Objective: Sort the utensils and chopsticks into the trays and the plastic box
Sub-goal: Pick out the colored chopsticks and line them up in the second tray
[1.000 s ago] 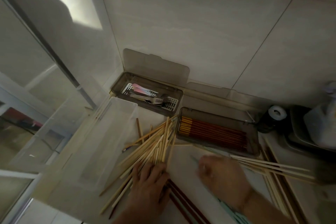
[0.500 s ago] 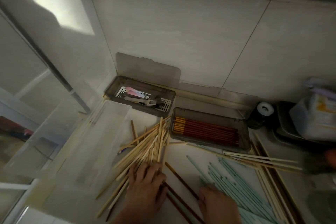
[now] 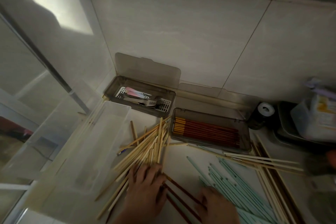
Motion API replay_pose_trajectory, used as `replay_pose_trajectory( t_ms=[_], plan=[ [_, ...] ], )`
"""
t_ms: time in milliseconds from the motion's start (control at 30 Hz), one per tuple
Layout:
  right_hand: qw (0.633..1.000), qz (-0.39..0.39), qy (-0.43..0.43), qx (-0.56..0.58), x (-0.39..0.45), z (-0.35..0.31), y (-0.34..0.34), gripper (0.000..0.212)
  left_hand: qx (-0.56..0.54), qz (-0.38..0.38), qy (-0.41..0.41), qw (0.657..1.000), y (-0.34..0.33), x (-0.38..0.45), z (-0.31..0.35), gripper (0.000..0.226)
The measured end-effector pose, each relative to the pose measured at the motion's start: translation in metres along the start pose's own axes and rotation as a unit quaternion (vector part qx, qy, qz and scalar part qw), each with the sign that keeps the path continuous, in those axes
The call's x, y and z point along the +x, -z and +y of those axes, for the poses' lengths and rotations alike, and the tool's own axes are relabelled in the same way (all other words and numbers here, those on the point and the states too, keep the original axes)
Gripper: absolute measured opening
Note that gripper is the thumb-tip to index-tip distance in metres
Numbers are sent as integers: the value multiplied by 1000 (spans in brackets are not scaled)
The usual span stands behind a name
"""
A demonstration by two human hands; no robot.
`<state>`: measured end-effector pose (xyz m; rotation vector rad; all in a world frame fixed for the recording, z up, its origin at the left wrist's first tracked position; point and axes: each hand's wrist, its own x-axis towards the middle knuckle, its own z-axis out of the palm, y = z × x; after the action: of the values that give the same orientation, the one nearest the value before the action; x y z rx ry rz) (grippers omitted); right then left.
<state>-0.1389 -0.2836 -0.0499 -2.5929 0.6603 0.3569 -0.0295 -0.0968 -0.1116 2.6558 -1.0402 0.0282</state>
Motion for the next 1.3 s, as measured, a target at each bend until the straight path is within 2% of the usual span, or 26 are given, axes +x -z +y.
replay_pose_trajectory(
  t_ms=[133, 300, 400, 467, 633, 800, 900, 1067, 1167, 1233, 1300],
  plan=[
    [999, -28, 7, 46, 15, 8, 41, 18, -3, 8, -4, 1000, -2, 0, -2, 27],
    [977, 143, 131, 85, 58, 24, 109, 14, -3, 14, -1, 1000, -5, 0, -3, 26],
    [970, 191, 150, 25, 96, 34, 133, 7, -7, 26, -8, 1000, -6, 0, -3, 26],
    [976, 167, 136, -41, 121, 39, 137, 5, -10, 34, -10, 999, -5, 0, -3, 27],
    [984, 42, 73, -156, 169, 34, 123, 13, -8, 35, -11, 999, -4, 0, -2, 27],
    [982, -27, 75, -174, 189, 24, 106, 11, -10, 39, -14, 999, -6, 0, -4, 28],
    [979, -24, 80, -184, 193, 21, 100, 9, -8, 38, -13, 999, -6, -1, -4, 28],
    [976, -27, 70, -203, 197, 27, 93, 19, -5, 28, -8, 1000, -3, 0, -2, 29],
    [978, -32, 79, -189, 194, 29, 95, 18, 1, 24, -8, 1000, 0, 1, 0, 29],
    [981, 1, 87, -171, 183, 27, 100, 16, 2, 19, -8, 1000, 1, 1, 0, 27],
    [982, 78, 112, -133, 161, 23, 105, 14, 4, 13, -8, 1000, 2, 1, 0, 27]
  ],
)
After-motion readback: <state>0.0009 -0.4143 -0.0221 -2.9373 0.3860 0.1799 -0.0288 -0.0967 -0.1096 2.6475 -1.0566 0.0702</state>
